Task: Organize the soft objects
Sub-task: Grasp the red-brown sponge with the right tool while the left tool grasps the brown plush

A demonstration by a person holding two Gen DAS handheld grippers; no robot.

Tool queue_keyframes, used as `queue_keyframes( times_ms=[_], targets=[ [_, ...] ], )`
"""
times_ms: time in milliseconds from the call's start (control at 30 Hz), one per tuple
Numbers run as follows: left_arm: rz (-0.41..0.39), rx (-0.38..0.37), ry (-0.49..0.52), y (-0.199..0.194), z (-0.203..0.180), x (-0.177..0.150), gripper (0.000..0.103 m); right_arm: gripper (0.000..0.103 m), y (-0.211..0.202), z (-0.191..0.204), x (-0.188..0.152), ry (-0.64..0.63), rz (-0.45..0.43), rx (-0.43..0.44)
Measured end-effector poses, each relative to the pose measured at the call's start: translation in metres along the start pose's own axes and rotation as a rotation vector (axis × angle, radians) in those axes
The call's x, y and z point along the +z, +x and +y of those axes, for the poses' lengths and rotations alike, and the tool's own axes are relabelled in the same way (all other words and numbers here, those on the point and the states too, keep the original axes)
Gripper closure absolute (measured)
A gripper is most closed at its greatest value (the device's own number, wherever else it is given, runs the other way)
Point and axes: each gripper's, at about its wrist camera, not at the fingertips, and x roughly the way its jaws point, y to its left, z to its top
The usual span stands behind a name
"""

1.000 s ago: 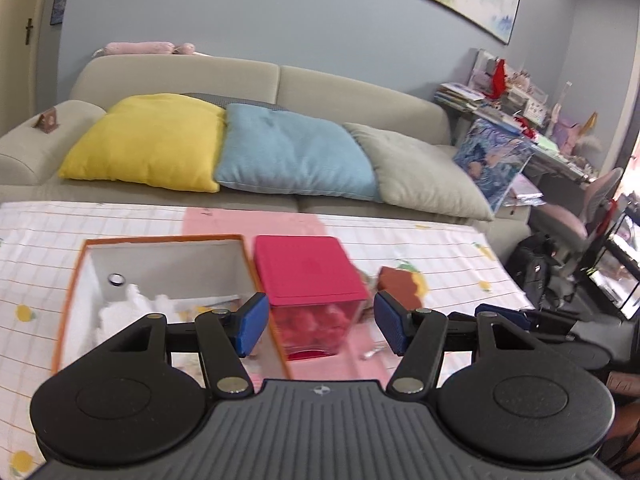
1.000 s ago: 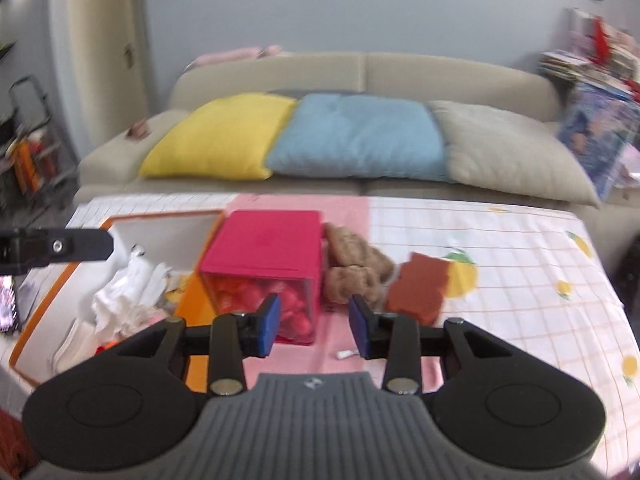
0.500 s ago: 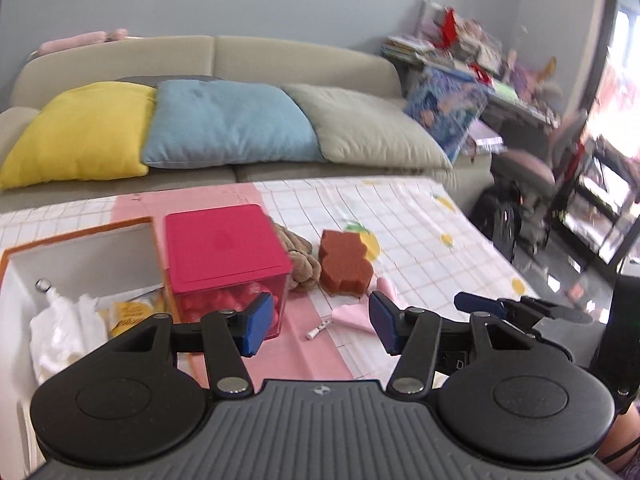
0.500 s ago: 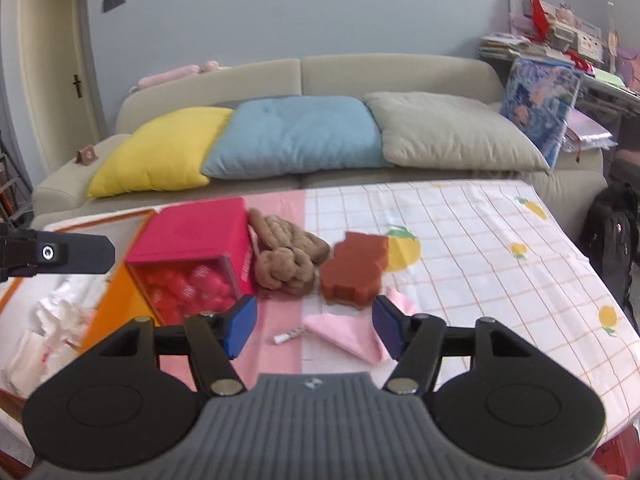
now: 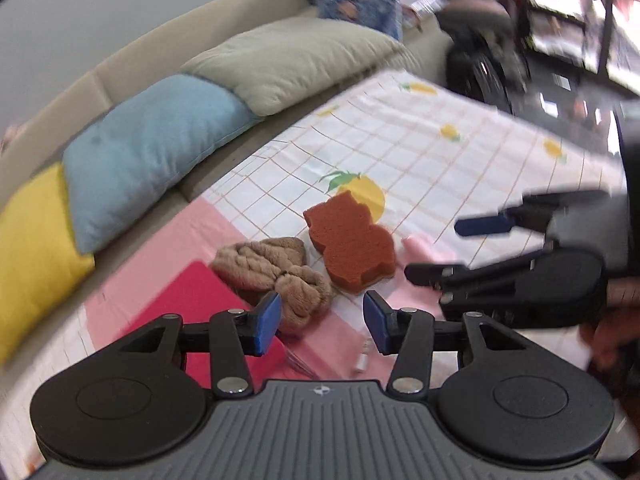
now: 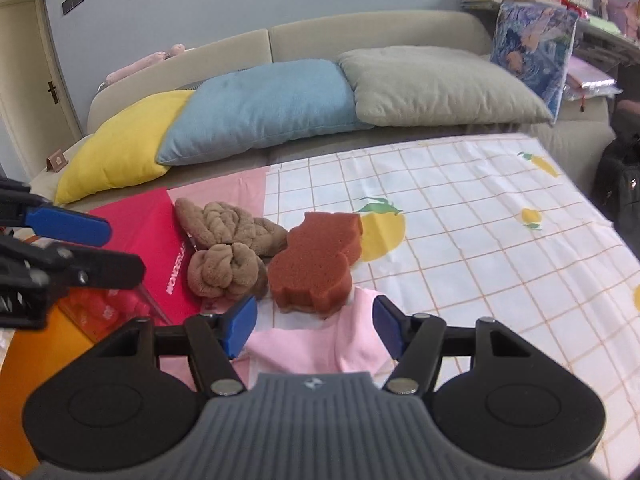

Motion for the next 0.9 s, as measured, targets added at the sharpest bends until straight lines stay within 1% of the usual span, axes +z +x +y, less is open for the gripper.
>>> queue_keyframes(
  times_ms=[67,100,200,267,400,500,600,667,700,733,767,833,900],
  targets=[
    [0.03,0.021,0.115,0.017,-0.005,0.005,0.046,0.039,0.015,-0.005,0.008,0.025,0.019,0.017],
    [0.049,0.023,0.157,0.025,-0.008,0.007,0.046,0.038,0.021,-0.006,0.011,0.029,0.024,0.027],
    [0.092,0.044,0.239,0.043,-0.013,0.01,0.046,0.024,0.045,-0.004,0.02,-0.008,0.047,0.053],
    [0.1,0.055,0.275,0.051,-0.014,0.009,0.046,0.023,0.061,-0.002,0.021,-0.041,0.061,0.05],
    [0.128,0.051,0.302,0.063,-0.013,0.008,0.045,0.023,0.083,-0.005,0.025,-0.045,0.084,0.044],
    [0.129,0.09,0.35,0.07,-0.018,0.006,0.043,0.022,0.095,-0.003,0.024,-0.068,0.108,0.054],
    [0.126,0.125,0.4,0.076,-0.024,0.003,0.041,0.02,0.107,-0.001,0.02,-0.077,0.139,0.041],
    [0.129,0.13,0.417,0.078,-0.026,0.001,0.041,0.02,0.11,-0.002,0.02,-0.082,0.139,0.051],
    [0.13,0.129,0.42,0.079,-0.027,0.0,0.039,0.024,0.112,-0.002,0.02,-0.089,0.145,0.061],
    [0.133,0.13,0.422,0.08,-0.028,-0.001,0.038,0.03,0.112,-0.003,0.02,-0.088,0.148,0.073],
    [0.135,0.135,0.424,0.081,-0.029,-0.001,0.038,0.031,0.111,-0.004,0.02,-0.081,0.142,0.076],
    [0.135,0.152,0.436,0.083,-0.032,-0.002,0.038,0.038,0.107,-0.009,0.022,-0.067,0.139,0.083],
    [0.132,0.173,0.452,0.084,-0.034,-0.002,0.038,0.041,0.099,-0.014,0.026,-0.053,0.12,0.093]
  ],
)
